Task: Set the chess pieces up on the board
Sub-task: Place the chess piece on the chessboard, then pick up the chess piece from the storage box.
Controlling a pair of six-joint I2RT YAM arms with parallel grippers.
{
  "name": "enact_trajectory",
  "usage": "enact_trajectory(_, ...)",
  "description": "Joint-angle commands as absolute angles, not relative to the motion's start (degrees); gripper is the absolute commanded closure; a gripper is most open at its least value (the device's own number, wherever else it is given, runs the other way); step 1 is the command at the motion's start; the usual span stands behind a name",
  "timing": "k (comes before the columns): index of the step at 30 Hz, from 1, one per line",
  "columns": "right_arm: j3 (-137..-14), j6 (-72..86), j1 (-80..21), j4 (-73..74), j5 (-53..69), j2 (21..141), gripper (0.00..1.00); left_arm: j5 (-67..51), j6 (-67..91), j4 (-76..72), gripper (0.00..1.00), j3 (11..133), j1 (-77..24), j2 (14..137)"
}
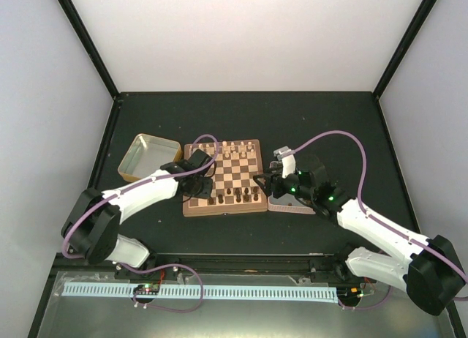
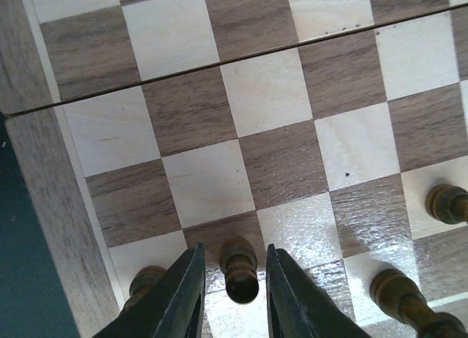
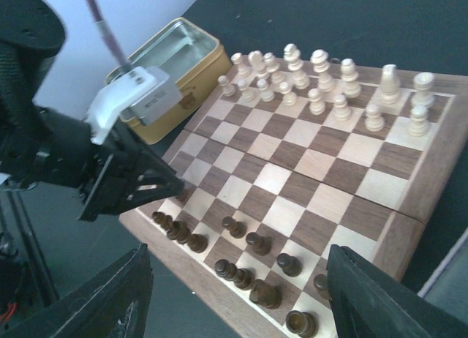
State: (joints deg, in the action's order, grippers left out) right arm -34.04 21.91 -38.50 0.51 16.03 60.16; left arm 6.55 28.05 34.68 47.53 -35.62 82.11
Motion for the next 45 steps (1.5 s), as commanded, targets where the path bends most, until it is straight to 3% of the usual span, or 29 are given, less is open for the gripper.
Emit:
enact_trajectory(1, -35.25, 26.94, -38.5, 2.39, 4.66, 58.45, 0.34, 8.1, 27.6, 36.74, 0.73, 51.25, -35.28, 78.71)
enact_trajectory(6, -34.97, 33.98, -34.87, 6.68, -6.39, 58.75, 0.37, 9.44, 27.88, 37.16, 0.7, 53.26, -35.2, 74.16)
enact_trajectory(15, -38.84, 36.63, -26.5, 12.43, -6.27, 71.73, 0.55, 6.07, 25.51, 29.14, 0.66, 50.46, -35.21, 62.32)
enact_trajectory(24, -42.91, 35.47, -25.97, 8.62, -6.96, 83.23, 0.65, 2.88, 24.37, 22.02, 0.6, 45.54, -34.97, 53.74)
enact_trajectory(45, -47.24, 32.17, -25.84, 2.61, -11.82, 95.53, 0.79, 1.01, 24.44, 22.87, 0.59, 45.43, -34.69, 55.7)
